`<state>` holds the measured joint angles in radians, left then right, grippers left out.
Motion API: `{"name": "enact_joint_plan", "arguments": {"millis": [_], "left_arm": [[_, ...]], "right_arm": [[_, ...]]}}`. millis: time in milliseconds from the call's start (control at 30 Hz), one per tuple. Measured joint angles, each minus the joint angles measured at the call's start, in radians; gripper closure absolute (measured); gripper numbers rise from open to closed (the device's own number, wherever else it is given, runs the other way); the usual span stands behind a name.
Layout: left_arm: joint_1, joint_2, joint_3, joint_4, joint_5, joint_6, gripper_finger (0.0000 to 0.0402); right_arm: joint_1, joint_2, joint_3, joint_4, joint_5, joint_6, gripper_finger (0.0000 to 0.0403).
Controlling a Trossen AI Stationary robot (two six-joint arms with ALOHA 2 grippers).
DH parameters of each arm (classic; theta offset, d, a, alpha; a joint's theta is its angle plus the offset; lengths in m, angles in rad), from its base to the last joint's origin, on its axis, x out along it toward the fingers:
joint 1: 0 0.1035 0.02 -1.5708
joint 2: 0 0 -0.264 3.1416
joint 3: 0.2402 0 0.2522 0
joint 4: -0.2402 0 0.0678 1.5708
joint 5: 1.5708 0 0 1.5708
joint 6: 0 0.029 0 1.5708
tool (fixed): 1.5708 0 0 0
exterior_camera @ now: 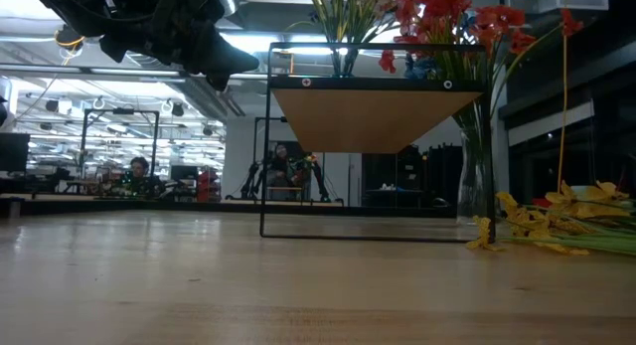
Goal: Pick and place flowers into a vace then onto a shelf
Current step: Put the yellow flowers into the transparent vase
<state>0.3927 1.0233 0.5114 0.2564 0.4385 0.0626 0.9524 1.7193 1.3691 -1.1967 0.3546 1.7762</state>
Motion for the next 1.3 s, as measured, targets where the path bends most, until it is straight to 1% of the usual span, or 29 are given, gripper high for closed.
{"name": "enact_joint_plan", "arguments": {"millis": [133,233,367,633,900,1033,1300], "left_arm": [[0.0,0.0,0.0,0.0,0.0,0.0,0.0394],[0.0,0.0,0.0,0.0,0.0,0.001,0.0394],[0.0,0.0,0.0,0.0,0.0,0.002,0.0397],[0.0,0.0,0.0,0.0,0.0,0.002,0.0394],[0.0,0.0,0.0,-0.002,0.0,0.002,0.0396],[0.0,0.0,0.0,-0.002,0.0,0.002,0.0393],[0.0,0.0,0.0,-0.006,0.0,0.002,0.0397]], "right_arm": [[0.0,0.001,0.0,0.0,0.0,-0.001,0.0211],[0.0,0.001,0.0,0.0,0.0,-0.002,0.0202],[0.0,0.014,0.0,0.0,0.003,0.013,0.0201],[0.0,0.106,-0.001,0.003,0.003,0.033,0.0201],[0.0,0.184,-0.001,-0.002,0.004,0.133,0.0201],[0.0,0.217,-0.001,-0.003,0.003,0.155,0.0201],[-0.001,0.246,-0.001,-0.02,0.002,0.208,0.0201]]}}
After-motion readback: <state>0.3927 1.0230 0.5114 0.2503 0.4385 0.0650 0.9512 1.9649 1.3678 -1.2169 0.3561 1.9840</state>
